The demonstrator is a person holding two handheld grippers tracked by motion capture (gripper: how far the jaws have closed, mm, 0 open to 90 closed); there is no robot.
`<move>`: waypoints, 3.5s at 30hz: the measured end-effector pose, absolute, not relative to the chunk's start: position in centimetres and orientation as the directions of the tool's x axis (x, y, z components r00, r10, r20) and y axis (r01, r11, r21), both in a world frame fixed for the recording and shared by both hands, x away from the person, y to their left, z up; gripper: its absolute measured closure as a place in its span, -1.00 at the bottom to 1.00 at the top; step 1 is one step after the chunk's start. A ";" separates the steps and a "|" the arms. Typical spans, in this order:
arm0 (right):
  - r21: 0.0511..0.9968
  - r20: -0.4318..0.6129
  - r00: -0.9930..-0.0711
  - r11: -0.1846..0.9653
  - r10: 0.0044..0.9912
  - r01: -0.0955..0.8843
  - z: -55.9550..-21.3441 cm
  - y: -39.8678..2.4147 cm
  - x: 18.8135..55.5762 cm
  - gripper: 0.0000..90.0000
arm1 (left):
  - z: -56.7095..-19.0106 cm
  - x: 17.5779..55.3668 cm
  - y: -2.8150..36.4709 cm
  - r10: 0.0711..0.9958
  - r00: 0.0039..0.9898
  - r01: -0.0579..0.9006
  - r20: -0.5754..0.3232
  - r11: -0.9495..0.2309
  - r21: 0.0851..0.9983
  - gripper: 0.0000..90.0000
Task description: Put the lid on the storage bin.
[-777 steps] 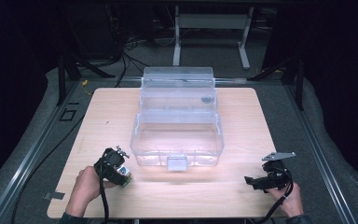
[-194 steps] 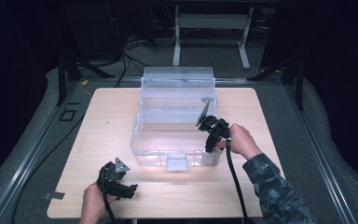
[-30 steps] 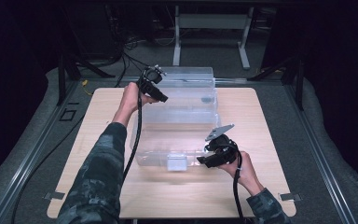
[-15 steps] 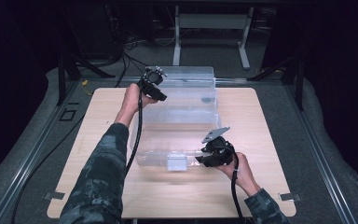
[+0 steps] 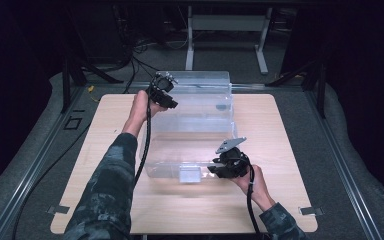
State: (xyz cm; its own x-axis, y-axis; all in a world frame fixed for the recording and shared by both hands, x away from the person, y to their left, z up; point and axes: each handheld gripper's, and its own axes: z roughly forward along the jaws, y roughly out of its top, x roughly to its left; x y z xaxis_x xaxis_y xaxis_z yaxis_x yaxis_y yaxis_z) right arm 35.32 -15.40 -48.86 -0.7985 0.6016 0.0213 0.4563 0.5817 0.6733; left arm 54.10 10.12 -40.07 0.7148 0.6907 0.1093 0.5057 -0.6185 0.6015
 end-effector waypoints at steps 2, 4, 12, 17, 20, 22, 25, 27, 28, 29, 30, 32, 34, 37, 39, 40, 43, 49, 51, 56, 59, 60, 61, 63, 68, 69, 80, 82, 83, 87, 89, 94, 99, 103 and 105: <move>0.675 0.018 -0.799 0.583 0.601 0.453 -48.9 -15.3 35.3 0.39 | -40.0 54.2 10.1 0.692 0.715 0.512 0.101 -0.616 0.599 0.41; 0.685 0.019 -0.802 0.577 0.597 0.445 -49.0 -15.2 35.2 0.38 | -40.0 54.2 10.1 0.692 0.715 0.513 0.100 -0.617 0.597 0.40; 0.692 -0.006 -0.798 0.579 0.602 0.432 -49.0 -14.7 35.0 0.38 | -39.9 54.2 10.1 0.677 0.730 0.504 0.100 -0.631 0.590 0.50; 0.698 -0.010 -0.798 0.576 0.603 0.426 -49.2 -14.7 35.0 0.37 | -39.8 54.2 10.0 0.666 0.737 0.497 0.112 -0.647 0.578 0.54; 0.692 -0.036 -0.793 0.588 0.608 0.418 -49.2 -14.4 34.9 0.33 | -39.6 54.3 10.0 0.662 0.743 0.503 0.098 -0.649 0.570 0.55; 0.695 -0.047 -0.794 0.591 0.606 0.410 -49.3 -14.2 34.9 0.33 | -39.5 54.4 10.0 0.660 0.746 0.506 0.091 -0.650 0.567 0.56; 0.695 -0.049 -0.792 0.590 0.608 0.410 -49.3 -14.3 34.9 0.33 | -39.4 54.4 10.0 0.652 0.753 0.503 0.090 -0.658 0.560 0.58; 0.697 -0.048 -0.792 0.588 0.609 0.410 -49.3 -14.2 34.8 0.33 | -39.3 54.4 10.1 0.652 0.754 0.507 0.078 -0.654 0.561 0.59; 0.697 -0.049 -0.791 0.588 0.610 0.410 -49.3 -14.2 34.8 0.33 | -39.2 54.3 10.1 0.652 0.755 0.510 0.072 -0.652 0.561 0.59; 0.690 -0.051 -0.790 0.593 0.612 0.415 -49.3 -14.2 34.8 0.32 | -39.1 54.3 10.1 0.653 0.755 0.513 0.066 -0.650 0.561 0.59; 0.689 -0.052 -0.788 0.593 0.613 0.416 -49.3 -14.2 34.8 0.32 | -39.0 54.3 10.1 0.648 0.759 0.511 0.065 -0.654 0.558 0.60; 0.688 -0.053 -0.786 0.593 0.615 0.418 -49.3 -14.2 34.8 0.31 | -38.9 54.2 10.0 0.647 0.760 0.511 0.064 -0.655 0.557 0.61; 0.698 -0.054 -0.783 0.584 0.620 0.414 -49.4 -14.1 34.8 0.30 | -38.7 54.2 10.0 0.641 0.765 0.508 0.066 -0.663 0.550 0.61; 0.696 -0.049 -0.782 0.583 0.621 0.420 -49.4 -14.1 34.8 0.29 | -38.5 53.9 9.9 0.632 0.771 0.496 0.076 -0.671 0.551 0.63; 0.698 -0.046 -0.781 0.579 0.623 0.421 -49.4 -14.1 34.8 0.28 | -38.5 53.8 9.9 0.631 0.772 0.494 0.076 -0.671 0.554 0.63; 0.697 -0.047 -0.781 0.580 0.623 0.421 -49.4 -14.1 34.8 0.28 | -38.5 53.7 10.0 0.630 0.773 0.492 0.075 -0.670 0.556 0.64; 0.697 -0.046 -0.780 0.580 0.624 0.423 -49.4 -14.1 34.8 0.28 | -38.2 53.5 10.0 0.633 0.771 0.499 0.066 -0.666 0.554 0.64; 0.698 -0.041 -0.777 0.575 0.628 0.428 -49.4 -14.0 34.8 0.27 | -37.5 52.6 10.0 0.615 0.785 0.483 0.074 -0.682 0.550 0.65; 0.695 -0.035 -0.779 0.575 0.626 0.431 -49.4 -14.0 34.9 0.27 | -37.3 52.3 10.1 0.611 0.788 0.477 0.075 -0.682 0.554 0.65; 0.693 -0.033 -0.778 0.575 0.628 0.435 -49.4 -14.0 34.9 0.26 | -37.2 51.4 10.3 0.611 0.787 0.462 0.086 -0.675 0.575 0.65; 0.694 -0.033 -0.777 0.573 0.629 0.435 -49.4 -14.0 34.8 0.25 | -37.1 50.9 10.5 0.608 0.789 0.453 0.087 -0.672 0.586 0.65; 0.694 -0.034 -0.775 0.573 0.631 0.436 -49.4 -14.0 34.8 0.25 | -37.1 50.7 10.5 0.607 0.790 0.449 0.089 -0.671 0.590 0.66; 0.697 -0.034 -0.774 0.570 0.633 0.436 -49.5 -13.9 34.8 0.24 | -37.1 50.5 10.5 0.609 0.788 0.449 0.089 -0.668 0.594 0.66; 0.696 -0.032 -0.774 0.570 0.633 0.437 -49.5 -13.9 34.8 0.24 | -37.0 49.9 10.7 0.606 0.790 0.439 0.095 -0.666 0.603 0.66; 0.695 -0.031 -0.775 0.571 0.631 0.437 -49.5 -13.9 34.9 0.24 | -37.0 48.7 10.6 0.601 0.789 0.410 0.129 -0.671 0.618 0.66; 0.695 -0.031 -0.775 0.571 0.631 0.437 -49.5 -13.9 34.9 0.24 | -37.0 48.4 10.6 0.598 0.787 0.397 0.152 -0.680 0.617 0.66; 0.681 -0.036 -0.775 0.583 0.630 0.443 -49.4 -13.9 34.9 0.22 | -36.9 46.2 10.6 0.571 0.796 0.350 0.199 -0.704 0.618 0.67; 0.683 -0.032 -0.776 0.581 0.630 0.443 -49.4 -13.9 34.9 0.22 | -36.9 45.9 10.6 0.566 0.799 0.343 0.203 -0.706 0.620 0.67; 0.682 -0.034 -0.775 0.582 0.631 0.444 -49.4 -13.9 34.9 0.22 | -36.9 45.8 10.7 0.561 0.801 0.335 0.208 -0.709 0.620 0.67; 0.679 -0.032 -0.776 0.584 0.630 0.445 -49.4 -13.9 34.9 0.22 | -37.0 44.6 11.0 0.551 0.805 0.307 0.219 -0.704 0.640 0.67; 0.679 -0.032 -0.777 0.584 0.629 0.445 -49.4 -13.9 34.9 0.22 | -37.1 44.2 11.2 0.555 0.805 0.308 0.209 -0.693 0.652 0.67; 0.689 -0.034 -0.775 0.576 0.631 0.439 -49.5 -13.8 35.0 0.22 | -37.2 43.3 11.2 0.552 0.801 0.304 0.230 -0.708 0.638 0.67; 0.688 -0.032 -0.774 0.576 0.632 0.441 -49.5 -13.8 35.0 0.22 | -37.2 42.6 11.0 0.547 0.799 0.298 0.251 -0.722 0.625 0.67; 0.687 -0.033 -0.775 0.577 0.631 0.441 -49.5 -13.8 34.9 0.21 | -37.5 42.1 11.1 0.557 0.791 0.293 0.254 -0.709 0.642 0.66; 0.687 -0.033 -0.775 0.578 0.631 0.441 -49.5 -13.8 34.9 0.21 | -37.6 41.9 11.2 0.559 0.790 0.291 0.253 -0.705 0.647 0.66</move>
